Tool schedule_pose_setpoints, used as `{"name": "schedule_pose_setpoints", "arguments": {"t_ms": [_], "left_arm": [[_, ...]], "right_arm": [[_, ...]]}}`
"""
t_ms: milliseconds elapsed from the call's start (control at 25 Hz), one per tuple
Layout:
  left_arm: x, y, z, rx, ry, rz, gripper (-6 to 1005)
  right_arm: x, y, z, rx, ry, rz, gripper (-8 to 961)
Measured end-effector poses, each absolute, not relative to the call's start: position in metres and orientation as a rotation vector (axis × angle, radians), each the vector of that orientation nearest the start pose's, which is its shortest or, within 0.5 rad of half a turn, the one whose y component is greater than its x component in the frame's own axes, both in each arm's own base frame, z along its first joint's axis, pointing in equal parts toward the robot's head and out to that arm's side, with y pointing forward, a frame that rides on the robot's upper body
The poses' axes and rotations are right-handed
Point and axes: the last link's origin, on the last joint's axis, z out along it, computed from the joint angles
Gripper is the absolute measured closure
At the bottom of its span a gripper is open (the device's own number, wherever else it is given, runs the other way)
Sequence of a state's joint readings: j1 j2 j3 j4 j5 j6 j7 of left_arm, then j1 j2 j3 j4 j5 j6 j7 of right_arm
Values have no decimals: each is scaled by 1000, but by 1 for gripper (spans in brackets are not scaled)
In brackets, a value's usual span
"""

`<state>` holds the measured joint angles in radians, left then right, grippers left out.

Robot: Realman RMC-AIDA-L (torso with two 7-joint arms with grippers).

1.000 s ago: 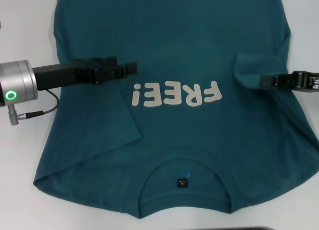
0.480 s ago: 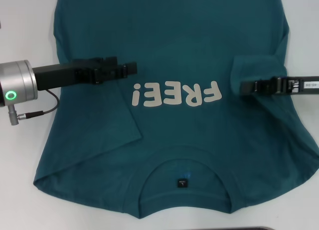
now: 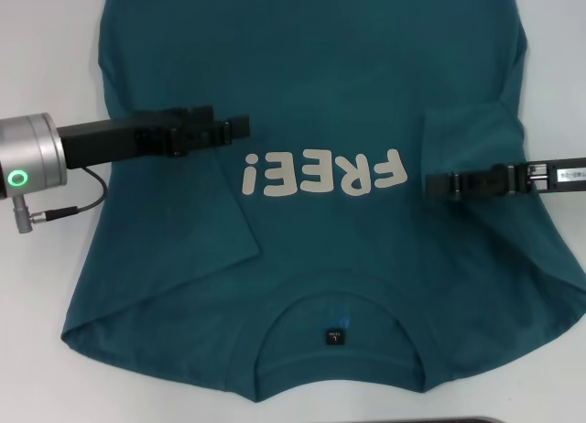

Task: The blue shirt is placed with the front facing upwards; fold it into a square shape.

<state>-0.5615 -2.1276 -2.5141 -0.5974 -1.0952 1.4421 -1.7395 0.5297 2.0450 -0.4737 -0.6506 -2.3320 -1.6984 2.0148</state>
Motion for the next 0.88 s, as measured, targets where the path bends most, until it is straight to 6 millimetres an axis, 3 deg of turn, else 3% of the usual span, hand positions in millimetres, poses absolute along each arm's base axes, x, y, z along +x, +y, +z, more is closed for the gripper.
{"name": "schedule_pose_setpoints", "arguments": {"t_ms": [120,520,760,880], "left_arm": [[-262,338,-26,-2545,-1220,-774,116],[-260,340,-26,-2548,-1210,-774,116],[-259,341,-26,-2549,-1208,-775,116],[-259,341,-26,-2549,-1208,-774,116]], "right_arm": [[298,298,20,-2567,1642,628,775],[295,291,21,-2632,1658,606,273],[298,290,21,-2610,1683,603,47],[298,288,18,-2628,1699,582,34]]}}
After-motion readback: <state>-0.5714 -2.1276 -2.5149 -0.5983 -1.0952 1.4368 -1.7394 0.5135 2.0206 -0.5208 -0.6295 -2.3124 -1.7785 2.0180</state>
